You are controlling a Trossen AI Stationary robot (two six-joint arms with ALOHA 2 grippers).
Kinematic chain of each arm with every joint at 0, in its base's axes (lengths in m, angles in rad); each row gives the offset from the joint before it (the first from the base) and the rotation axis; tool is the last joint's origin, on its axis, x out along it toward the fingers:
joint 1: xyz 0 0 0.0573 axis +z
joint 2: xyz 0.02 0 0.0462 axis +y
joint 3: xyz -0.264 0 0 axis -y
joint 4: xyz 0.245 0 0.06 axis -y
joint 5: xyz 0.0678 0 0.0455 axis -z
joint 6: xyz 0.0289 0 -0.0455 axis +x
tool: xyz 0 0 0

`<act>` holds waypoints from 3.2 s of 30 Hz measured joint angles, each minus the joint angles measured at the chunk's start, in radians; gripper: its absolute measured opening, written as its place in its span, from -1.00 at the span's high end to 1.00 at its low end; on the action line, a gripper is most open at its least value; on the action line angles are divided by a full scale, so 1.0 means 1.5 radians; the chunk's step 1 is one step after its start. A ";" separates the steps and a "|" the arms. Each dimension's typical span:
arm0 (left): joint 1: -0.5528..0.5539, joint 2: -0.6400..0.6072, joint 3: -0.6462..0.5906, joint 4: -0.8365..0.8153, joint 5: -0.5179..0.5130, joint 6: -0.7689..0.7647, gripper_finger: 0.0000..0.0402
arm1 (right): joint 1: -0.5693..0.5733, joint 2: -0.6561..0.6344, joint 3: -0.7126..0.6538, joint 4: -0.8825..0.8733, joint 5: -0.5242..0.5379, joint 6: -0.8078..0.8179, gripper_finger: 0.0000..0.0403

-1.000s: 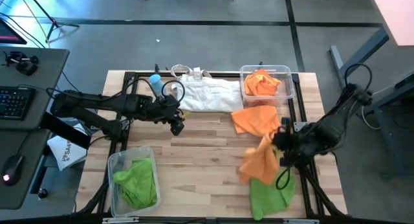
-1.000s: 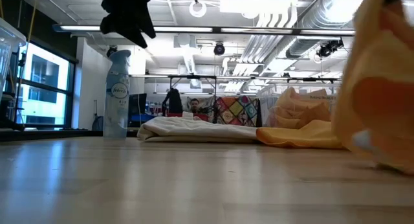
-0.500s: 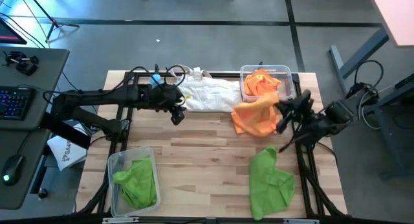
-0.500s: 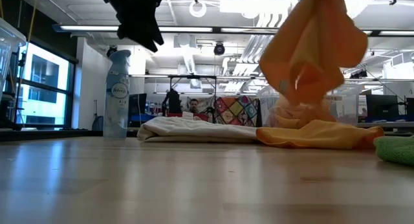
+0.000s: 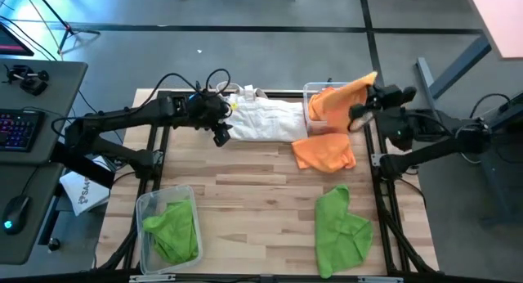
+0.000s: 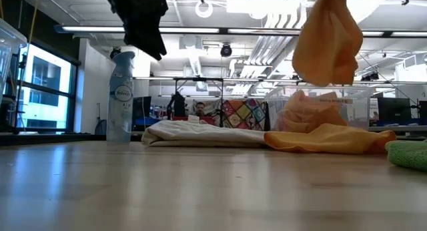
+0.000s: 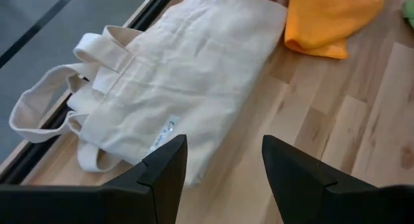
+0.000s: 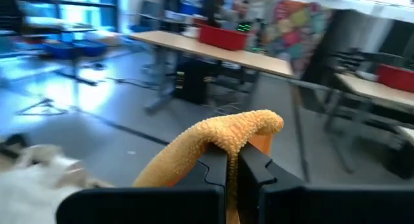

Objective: Sort microfiber towel by color & place in baskets
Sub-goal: Put the orange microfiber cloth into the top transparent bin, then put the green microfiber cloth into the bottom transparent bin

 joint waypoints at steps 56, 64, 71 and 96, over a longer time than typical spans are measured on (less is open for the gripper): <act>0.034 0.000 0.000 0.059 0.054 0.074 0.06 | -0.657 0.592 0.001 0.005 -0.808 0.172 1.00; 0.034 0.000 0.000 0.058 0.054 0.076 0.06 | -0.657 0.591 -0.001 0.007 -0.812 0.153 0.98; 0.034 0.000 0.000 0.057 0.054 0.077 0.06 | -0.655 0.498 -0.005 -0.036 -0.837 0.154 0.65; -0.002 0.002 0.000 0.069 0.023 0.038 0.06 | -0.490 0.129 -0.004 -0.193 -0.820 0.255 0.35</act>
